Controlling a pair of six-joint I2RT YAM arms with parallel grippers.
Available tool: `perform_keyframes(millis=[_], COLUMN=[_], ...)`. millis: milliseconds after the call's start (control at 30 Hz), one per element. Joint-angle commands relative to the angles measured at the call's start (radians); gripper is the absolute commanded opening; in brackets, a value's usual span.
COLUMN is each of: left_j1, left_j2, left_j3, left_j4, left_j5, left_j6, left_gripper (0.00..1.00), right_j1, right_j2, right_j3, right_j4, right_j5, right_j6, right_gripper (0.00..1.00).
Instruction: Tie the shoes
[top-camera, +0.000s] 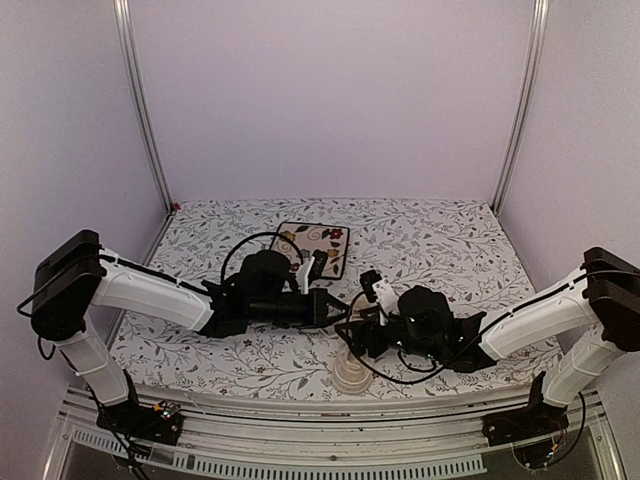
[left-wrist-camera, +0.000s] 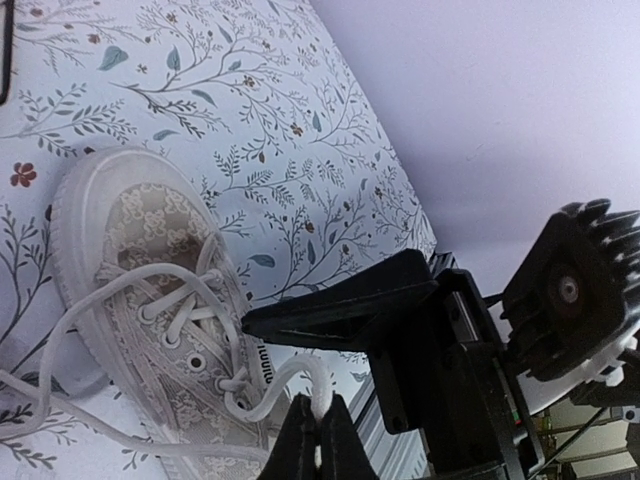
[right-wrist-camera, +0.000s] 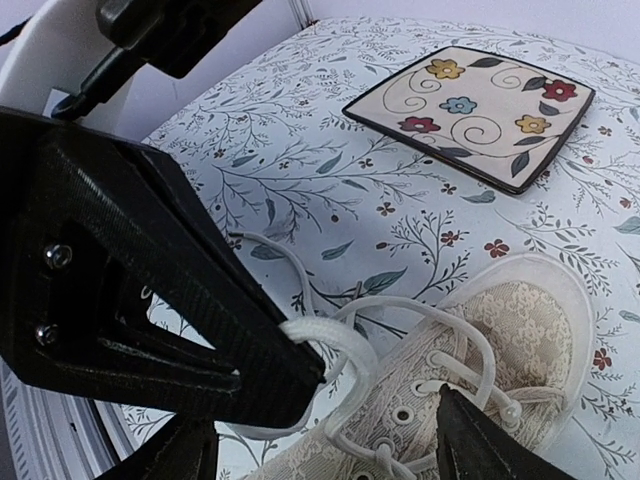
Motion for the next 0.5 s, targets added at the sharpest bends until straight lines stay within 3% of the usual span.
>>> perform_keyframes(millis=[0, 167, 300, 400, 467], left_j1=[0.008, 0.008, 0.008, 0.008, 0.008], left_j2=[0.014, 0.018, 0.021, 0.022, 0.023], left_j3=[0.022, 0.021, 0.020, 0.018, 0.018], left_j4=[-0.007, -0.009, -0.009, -0.006, -0.006], left_j5=[0.007, 0.007, 0.006, 0.004, 0.005], left_j6=[-0.021, -0.027, -0.032, -0.033, -0.032], left_gripper=[0.00, 0.00, 0.00, 0.00, 0.00], right_j1=[0.007, 0.007, 0.006, 0.007, 0.007], right_j2=[0.039, 0.071, 0.077, 0.072, 0.068], right_j3=[0.044, 0.073, 0.078, 0.072, 0.064], right_j4=[0.039, 0.045, 0.054, 0.048, 0.043], right_j5=[0.014, 0.046, 0.076, 0.092, 0.097], right_j6=[-0.019, -0.032, -0.026, -0.014, 0.004], right_gripper=[0.74, 0.60, 0.37, 0.14, 0.05])
